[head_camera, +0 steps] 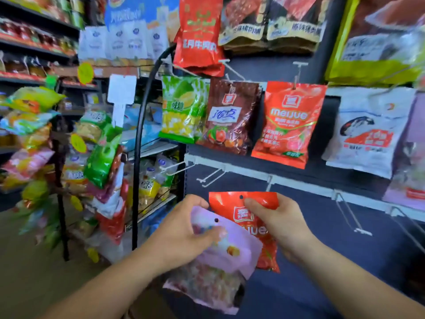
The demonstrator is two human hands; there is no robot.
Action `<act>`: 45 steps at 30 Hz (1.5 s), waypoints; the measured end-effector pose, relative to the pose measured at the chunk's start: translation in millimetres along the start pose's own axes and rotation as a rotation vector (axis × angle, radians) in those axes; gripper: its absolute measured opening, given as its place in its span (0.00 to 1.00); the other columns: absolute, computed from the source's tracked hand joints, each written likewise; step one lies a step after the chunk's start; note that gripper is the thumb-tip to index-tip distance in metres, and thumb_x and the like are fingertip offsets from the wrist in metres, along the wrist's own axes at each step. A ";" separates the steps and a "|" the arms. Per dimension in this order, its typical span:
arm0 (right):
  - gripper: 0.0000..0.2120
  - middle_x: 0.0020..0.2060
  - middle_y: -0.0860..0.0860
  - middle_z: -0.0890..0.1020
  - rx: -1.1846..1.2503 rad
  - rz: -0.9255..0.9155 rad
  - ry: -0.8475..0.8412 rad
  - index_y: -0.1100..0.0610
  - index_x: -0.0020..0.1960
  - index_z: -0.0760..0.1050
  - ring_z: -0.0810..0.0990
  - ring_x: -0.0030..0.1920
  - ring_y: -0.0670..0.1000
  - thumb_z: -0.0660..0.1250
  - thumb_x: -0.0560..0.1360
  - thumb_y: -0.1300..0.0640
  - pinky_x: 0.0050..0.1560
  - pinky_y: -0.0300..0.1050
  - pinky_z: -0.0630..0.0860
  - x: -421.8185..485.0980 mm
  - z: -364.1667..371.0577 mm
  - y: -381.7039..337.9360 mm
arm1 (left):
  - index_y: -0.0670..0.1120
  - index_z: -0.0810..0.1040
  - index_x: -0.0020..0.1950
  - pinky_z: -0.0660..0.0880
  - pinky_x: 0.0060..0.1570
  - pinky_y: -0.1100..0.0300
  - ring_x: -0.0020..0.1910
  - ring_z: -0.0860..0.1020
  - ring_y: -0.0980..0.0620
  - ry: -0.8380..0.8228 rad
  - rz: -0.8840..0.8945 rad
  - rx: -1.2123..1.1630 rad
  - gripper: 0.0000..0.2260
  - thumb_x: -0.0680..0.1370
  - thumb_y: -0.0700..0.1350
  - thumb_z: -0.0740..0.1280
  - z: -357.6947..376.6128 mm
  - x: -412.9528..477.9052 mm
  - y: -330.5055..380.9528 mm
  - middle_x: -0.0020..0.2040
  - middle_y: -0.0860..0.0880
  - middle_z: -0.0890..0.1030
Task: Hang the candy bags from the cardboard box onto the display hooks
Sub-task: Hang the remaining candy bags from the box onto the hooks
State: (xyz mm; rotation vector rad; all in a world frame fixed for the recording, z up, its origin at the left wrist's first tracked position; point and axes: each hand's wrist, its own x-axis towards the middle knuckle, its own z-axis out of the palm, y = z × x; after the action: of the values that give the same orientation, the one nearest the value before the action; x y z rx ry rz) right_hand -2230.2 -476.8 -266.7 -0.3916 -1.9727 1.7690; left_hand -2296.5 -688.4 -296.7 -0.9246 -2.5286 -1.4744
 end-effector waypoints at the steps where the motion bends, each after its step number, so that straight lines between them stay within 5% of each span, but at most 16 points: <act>1: 0.12 0.40 0.58 0.89 -0.001 -0.014 -0.007 0.63 0.49 0.81 0.88 0.38 0.54 0.80 0.71 0.58 0.36 0.47 0.83 -0.5 -9.3 -10.7 | 0.62 0.71 0.54 0.70 0.38 0.66 0.36 0.75 0.63 0.011 0.046 -0.017 0.18 0.71 0.60 0.77 1.6 5.5 12.9 0.43 0.58 0.77; 5: 0.11 0.43 0.59 0.88 -0.047 -0.080 0.018 0.61 0.48 0.83 0.86 0.42 0.56 0.81 0.70 0.57 0.49 0.57 0.84 -2.3 -40.6 -43.7 | 0.55 0.73 0.46 0.64 0.28 0.66 0.24 0.67 0.60 0.093 0.160 -0.073 0.15 0.71 0.55 0.78 12.0 25.5 64.3 0.26 0.56 0.72; 7: 0.08 0.44 0.60 0.88 -0.025 -0.090 0.021 0.60 0.48 0.84 0.85 0.42 0.55 0.79 0.72 0.57 0.50 0.56 0.84 -3.9 -52.5 -58.1 | 0.51 0.74 0.44 0.66 0.28 0.64 0.24 0.71 0.56 0.099 0.188 -0.036 0.14 0.72 0.55 0.77 14.1 35.0 87.7 0.24 0.56 0.70; 12: 0.06 0.45 0.59 0.89 0.095 -0.055 -0.042 0.62 0.51 0.85 0.88 0.44 0.58 0.76 0.75 0.60 0.46 0.51 0.85 -8.6 -77.0 -96.4 | 0.48 0.78 0.39 0.80 0.39 0.47 0.29 0.74 0.56 0.093 0.250 -0.112 0.10 0.75 0.49 0.76 11.7 59.6 126.4 0.29 0.57 0.74; 17: 0.09 0.44 0.58 0.89 0.103 -0.092 -0.069 0.63 0.52 0.84 0.89 0.42 0.58 0.77 0.73 0.61 0.43 0.50 0.85 -2.2 -88.3 -122.7 | 0.47 0.81 0.39 0.80 0.40 0.51 0.32 0.77 0.58 0.072 0.295 -0.161 0.08 0.74 0.46 0.77 -0.1 71.6 141.7 0.33 0.56 0.79; 25: 0.10 0.45 0.55 0.89 0.035 -0.161 0.018 0.58 0.53 0.83 0.90 0.43 0.55 0.77 0.75 0.57 0.43 0.49 0.83 23.6 -108.0 -139.6 | 0.44 0.83 0.39 0.82 0.39 0.45 0.33 0.80 0.52 0.033 0.220 -0.167 0.08 0.73 0.46 0.79 -20.3 78.7 132.4 0.37 0.41 0.82; 30: 0.11 0.45 0.54 0.89 0.039 -0.188 0.040 0.59 0.56 0.81 0.90 0.44 0.56 0.76 0.76 0.56 0.44 0.50 0.84 35.4 -115.3 -147.1 | 0.46 0.86 0.35 0.78 0.32 0.60 0.29 0.81 0.53 0.045 0.183 -0.127 0.07 0.69 0.44 0.82 -20.1 82.2 133.9 0.32 0.44 0.85; 35: 0.10 0.43 0.55 0.89 0.021 -0.271 0.075 0.57 0.55 0.82 0.89 0.42 0.57 0.77 0.76 0.56 0.44 0.54 0.86 64.1 -104.1 -170.9 | 0.49 0.86 0.36 0.83 0.42 0.47 0.35 0.84 0.50 0.129 0.237 -0.106 0.06 0.69 0.47 0.81 -30.1 105.0 150.8 0.36 0.50 0.85; 42: 0.06 0.39 0.53 0.89 -0.047 -0.403 0.217 0.56 0.50 0.83 0.89 0.37 0.54 0.77 0.75 0.56 0.41 0.53 0.87 113.7 -95.1 -196.5 | 0.54 0.84 0.34 0.80 0.45 0.50 0.39 0.82 0.58 0.274 0.365 -0.050 0.08 0.69 0.51 0.81 -34.1 138.1 178.3 0.38 0.59 0.82; 45: 0.10 0.41 0.54 0.89 -0.012 -0.359 0.222 0.57 0.54 0.83 0.89 0.40 0.56 0.77 0.74 0.56 0.46 0.58 0.87 127.9 -89.4 -198.6 | 0.52 0.84 0.36 0.83 0.39 0.44 0.38 0.84 0.51 0.223 0.317 -0.139 0.07 0.70 0.49 0.81 -35.5 147.2 180.8 0.40 0.57 0.82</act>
State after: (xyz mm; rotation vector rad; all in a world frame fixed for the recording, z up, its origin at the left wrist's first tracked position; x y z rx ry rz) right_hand -2275.5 -362.8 -45.9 -0.2096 -1.7690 1.4256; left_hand -2329.0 -584.6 -87.4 -1.0548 -2.0368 -1.5651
